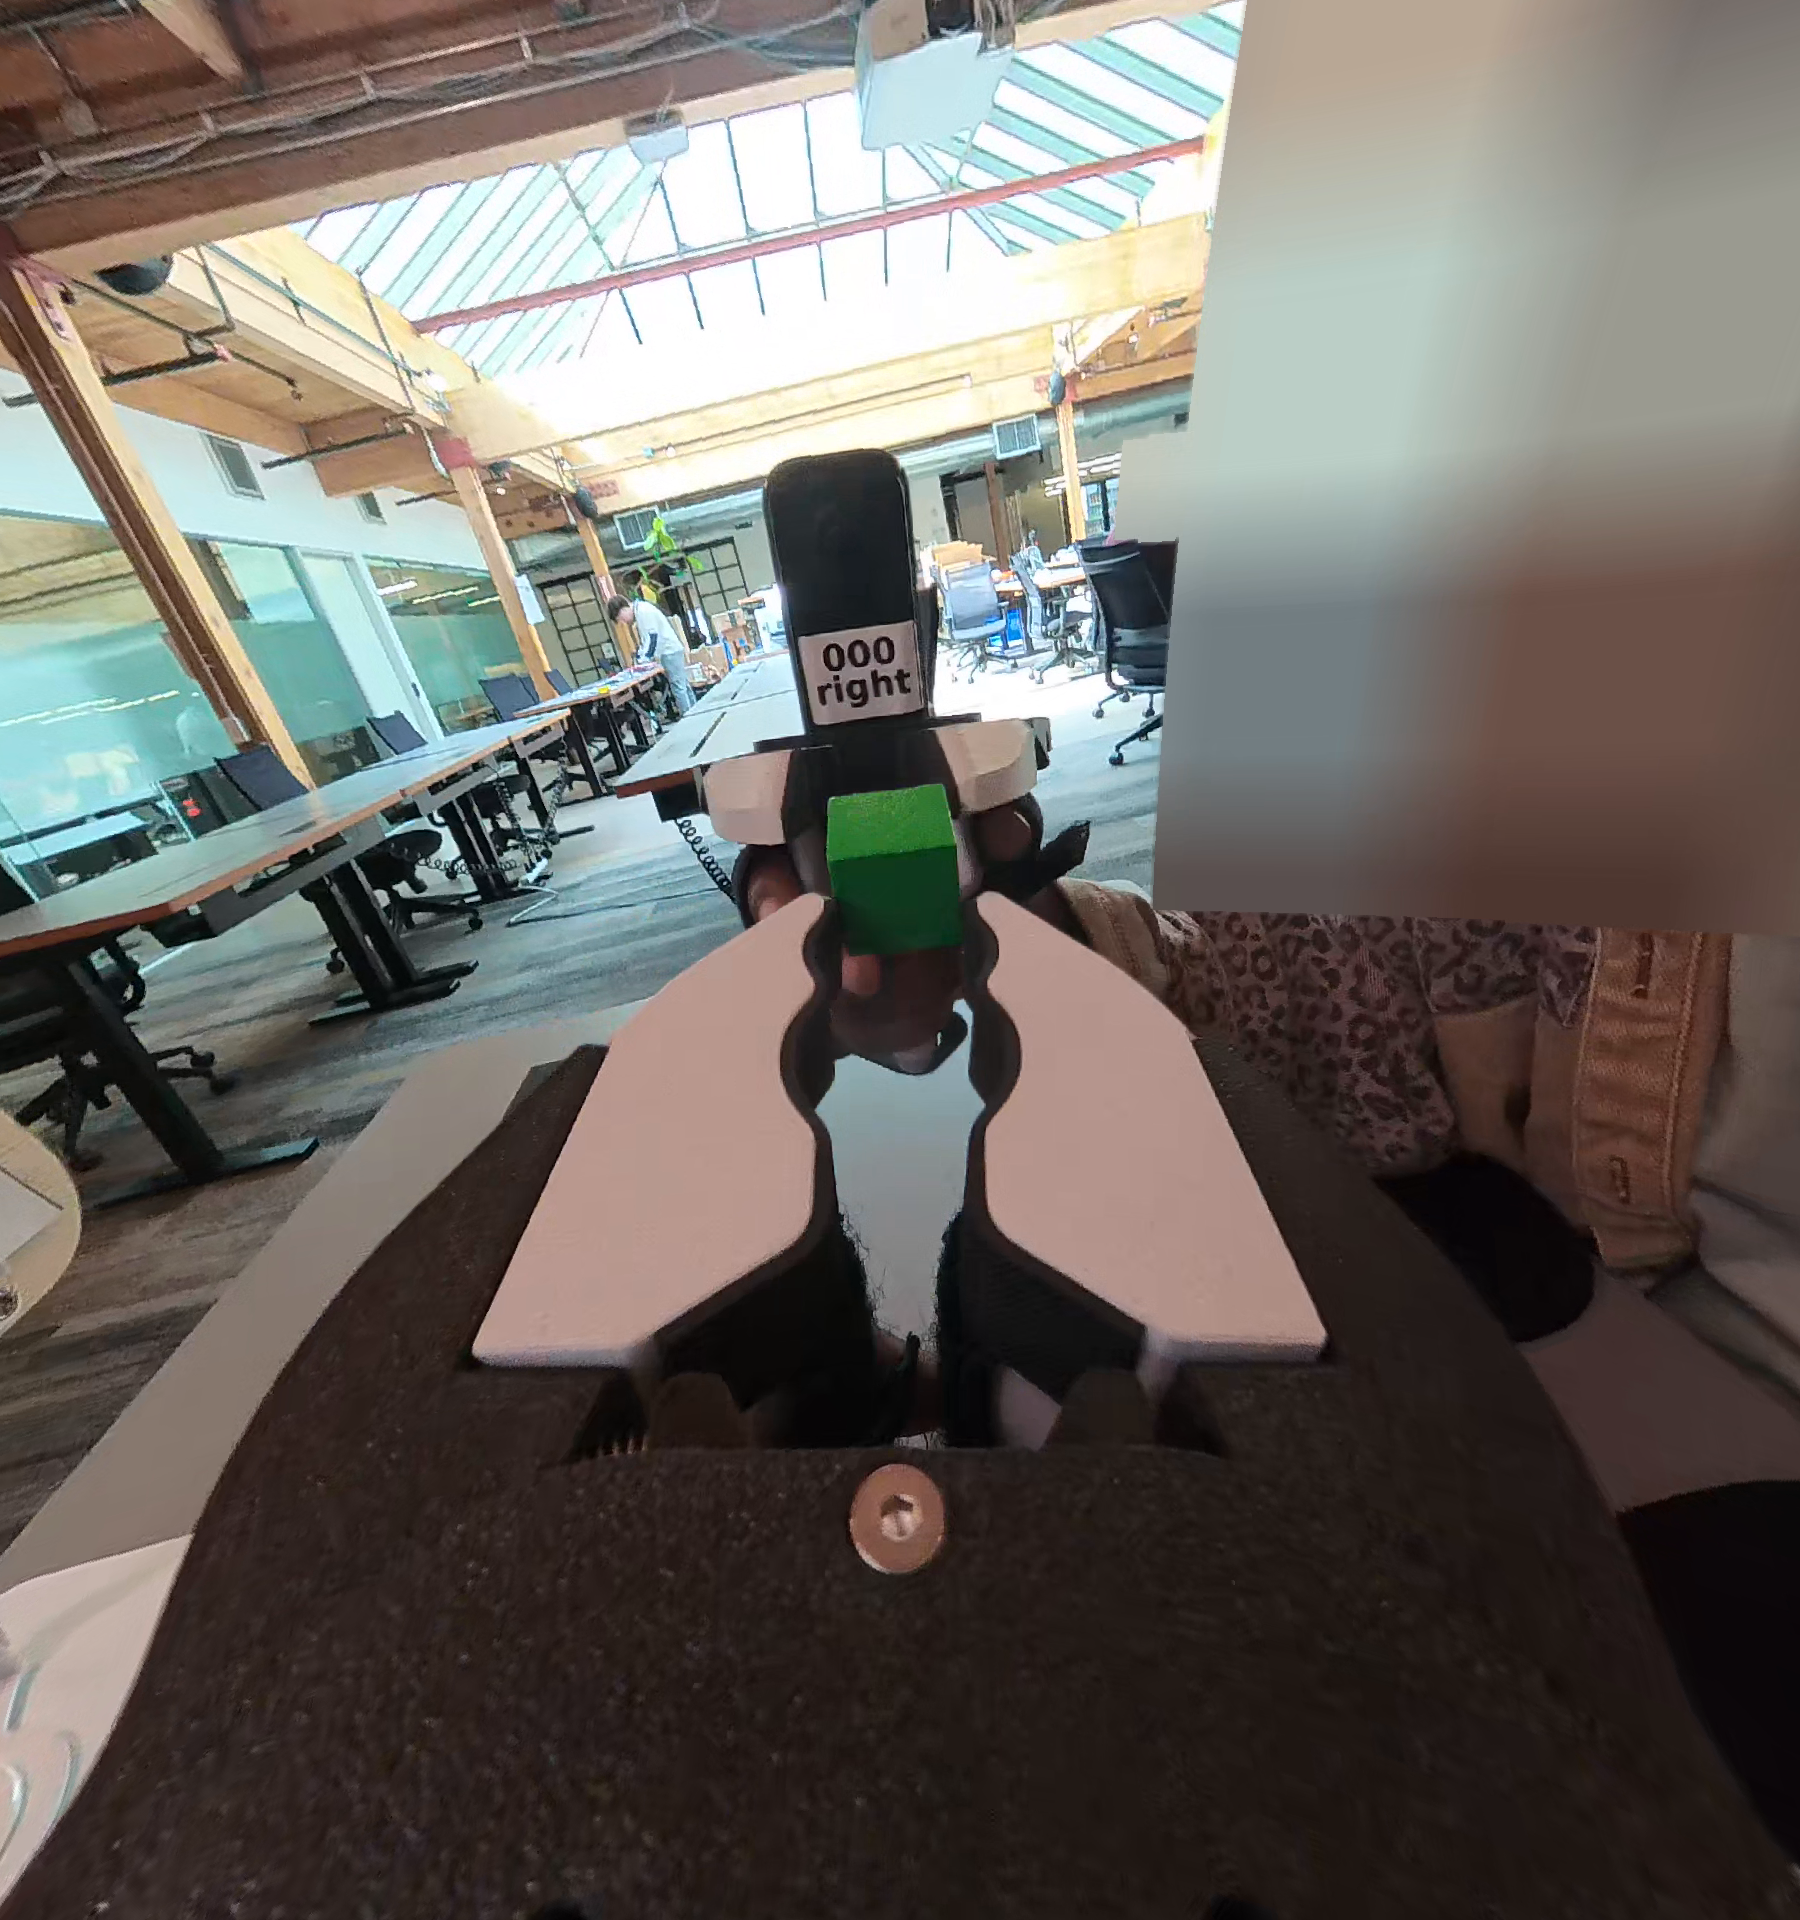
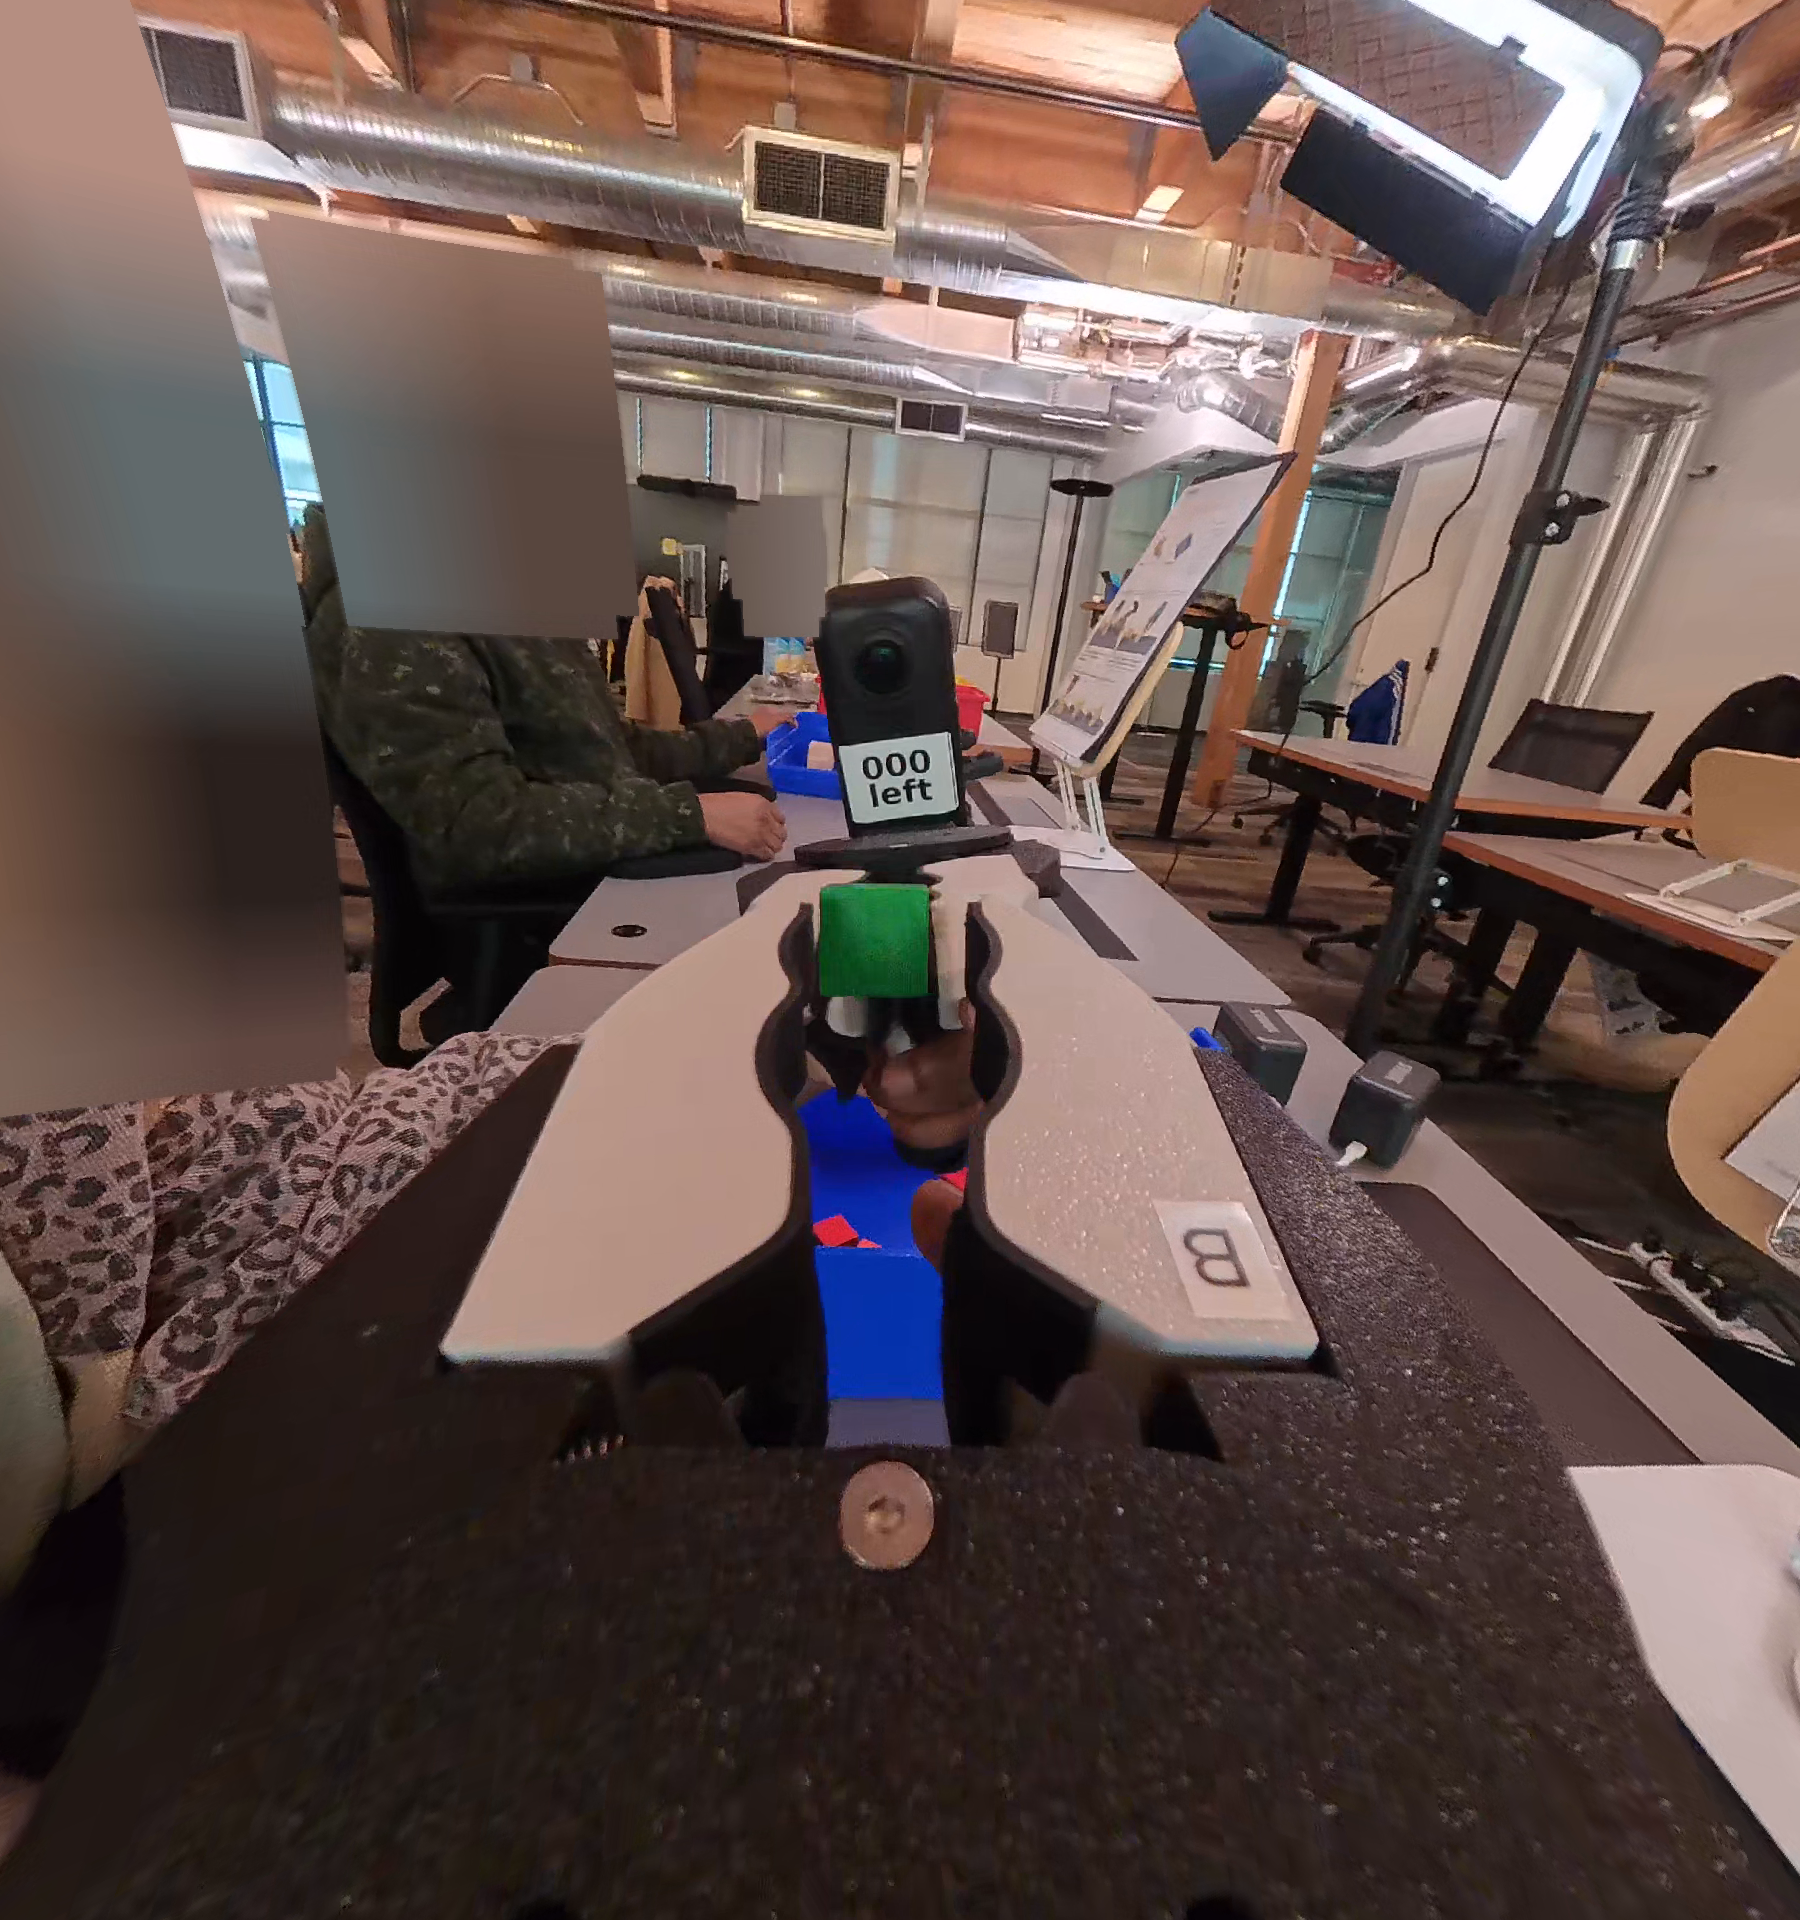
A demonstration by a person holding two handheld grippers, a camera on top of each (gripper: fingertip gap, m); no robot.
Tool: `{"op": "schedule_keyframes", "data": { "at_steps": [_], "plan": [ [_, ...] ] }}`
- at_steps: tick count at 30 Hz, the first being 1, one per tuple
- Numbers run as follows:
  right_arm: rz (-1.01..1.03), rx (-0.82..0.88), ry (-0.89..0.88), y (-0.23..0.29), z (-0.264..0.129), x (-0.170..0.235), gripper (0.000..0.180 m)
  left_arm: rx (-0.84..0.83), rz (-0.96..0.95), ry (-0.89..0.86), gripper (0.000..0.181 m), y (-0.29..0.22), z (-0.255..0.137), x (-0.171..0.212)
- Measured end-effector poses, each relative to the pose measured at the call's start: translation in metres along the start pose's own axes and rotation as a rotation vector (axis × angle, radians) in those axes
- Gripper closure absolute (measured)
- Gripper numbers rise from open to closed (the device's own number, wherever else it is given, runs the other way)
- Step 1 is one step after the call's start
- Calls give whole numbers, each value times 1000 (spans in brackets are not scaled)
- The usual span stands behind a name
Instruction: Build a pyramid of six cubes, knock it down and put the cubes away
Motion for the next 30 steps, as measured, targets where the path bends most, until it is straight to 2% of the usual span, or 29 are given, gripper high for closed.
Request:
{"op": "schedule_keyframes", "data": {
  "at_steps": [7, 10, 12, 14, 16, 19, 20, 21, 23, 25, 28, 30],
  "plan": [
    [21, -56, 32, 6, 3, 6, 153, 8, 4, 27, 159, -2, 5, 3],
    [-18, -45, 60, 5, 2, 9, 159, 21, -2, 42, 159, -3, 8, 5],
    [-22, -54, 72, 5, -4, 7, 159, 11, -17, 96, 157, -4, 7, 7],
    [-39, -26, 97, 1, -18, 3, 159, -100, -28, 225, 150, 2, -3, 12],
    [-56, -5, 228, -3, -37, 12, 158, -332, -66, 435, 148, 15, -29, 18],
    [-87, 38, 555, -11, -69, 52, 158, -803, -123, 848, 152, 27, -101, 31],
    [-63, 16, 659, -10, -78, 68, 159, -891, -157, 945, 153, 23, -120, 34],
    [-32, 3, 758, -10, -85, 84, 159, -913, -203, 989, 155, 16, -129, 35],
    [36, -9, 945, -14, -94, 116, 159, -867, -259, 968, 156, 6, -128, 35],
    [99, -30, 1118, -18, -100, 148, 159, -846, -244, 947, 156, 5, -123, 32],
    [141, -38, 1300, -25, -105, 187, 159, -809, -228, 975, 156, 4, -116, 36],
    [148, -44, 1360, -28, -105, 202, 159, -757, -218, 1003, 156, 2, -110, 41]
  ]
}}
Point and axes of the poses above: each gripper's, where its closed fingertips meet, z out along the fingers, x out of its underside, y = z × x across the jaws, the point moved 3 cm from there along -z, back along the fingers, and after that the axes turned 1 degree about -x, right-handed, at the moved point
